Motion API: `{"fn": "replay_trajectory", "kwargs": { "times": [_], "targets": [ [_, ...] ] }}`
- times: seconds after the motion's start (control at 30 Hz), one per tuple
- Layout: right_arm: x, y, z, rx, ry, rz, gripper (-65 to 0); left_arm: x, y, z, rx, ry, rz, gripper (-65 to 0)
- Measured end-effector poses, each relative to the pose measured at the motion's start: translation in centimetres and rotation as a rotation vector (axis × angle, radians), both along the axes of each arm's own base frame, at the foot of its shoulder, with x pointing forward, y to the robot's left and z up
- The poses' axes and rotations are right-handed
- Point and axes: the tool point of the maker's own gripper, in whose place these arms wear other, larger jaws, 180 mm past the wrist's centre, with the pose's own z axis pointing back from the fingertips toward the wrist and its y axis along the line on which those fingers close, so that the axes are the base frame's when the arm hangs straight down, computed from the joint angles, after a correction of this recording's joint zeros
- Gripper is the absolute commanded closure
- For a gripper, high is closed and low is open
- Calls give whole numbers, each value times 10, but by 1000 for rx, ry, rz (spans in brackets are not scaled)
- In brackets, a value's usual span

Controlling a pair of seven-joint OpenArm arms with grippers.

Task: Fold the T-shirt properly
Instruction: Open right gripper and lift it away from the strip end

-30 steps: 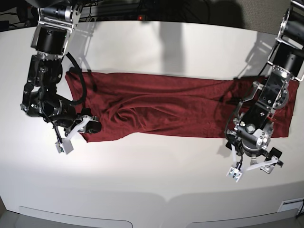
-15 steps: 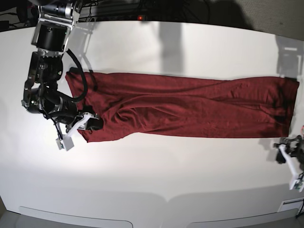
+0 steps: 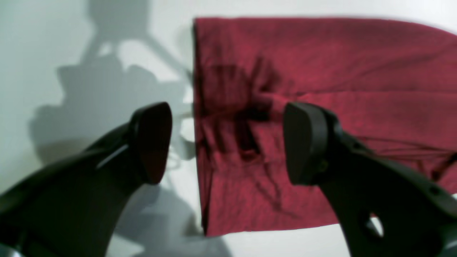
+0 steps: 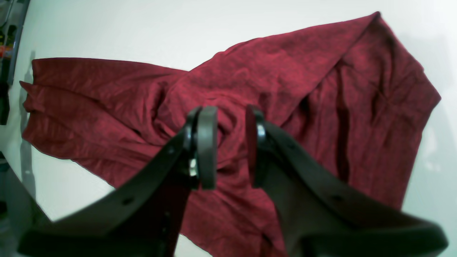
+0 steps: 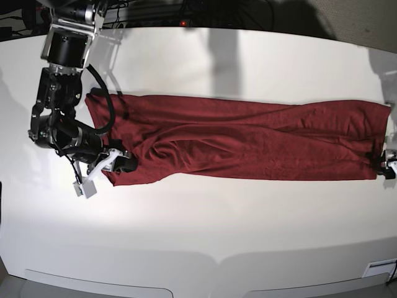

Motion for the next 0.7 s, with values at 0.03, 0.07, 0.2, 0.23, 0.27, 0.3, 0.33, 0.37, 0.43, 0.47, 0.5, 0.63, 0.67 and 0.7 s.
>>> {"fn": "replay_trajectory", "kwargs": {
  "times": [0.03,0.07,0.2,0.23,0.27,0.3,0.33,0.37,0.43,0.47,0.5,0.63,0.67,0.7],
  "targets": [
    [-2,3,2,20,5,9,-147,0,-2,-1,-17,-1,-7,-455],
    [-2,6,5,42,-1,14,-147,-1,-4,-2,-39,1,-9,-455],
    [-9,9,20,36,-62,24,-147,-12,-5,-16,-81,34,-6,-455],
    [-13,9,23,20,-83,24,-147,-14,-4,-19,-82,43,0,-455],
    [-18,9,26,-3,-100,27,-147,-15,-4,-20,-84,45,3,-455],
    [-23,9,29,-20,-114,33,-147,-15,-4,-20,-85,45,4,-455],
    [-30,10,33,-34,-127,41,-147,-14,-5,-20,-87,44,3,-455],
    [-36,12,37,-47,-140,49,-147,-13,-6,-19,-89,40,3,-455],
    [-47,15,43,-69,-161,64,-147,-11,-9,-19,-96,36,-2,-455],
    [-51,17,45,-74,-170,70,-147,-11,-10,-20,-98,37,-3,-455],
    [-55,18,47,-79,-174,75,-147,-11,-12,-21,-102,38,-4,-455],
    [-80,22,37,-91,-136,91,-147,-10,-21,-24,-113,42,-13,-455],
    [-88,23,33,-88,-119,95,-147,-9,-22,-25,-118,41,-15,-455],
    [-95,24,28,-89,-100,97,-147,-9,-24,-25,-120,41,-17,-455]
  ]
}}
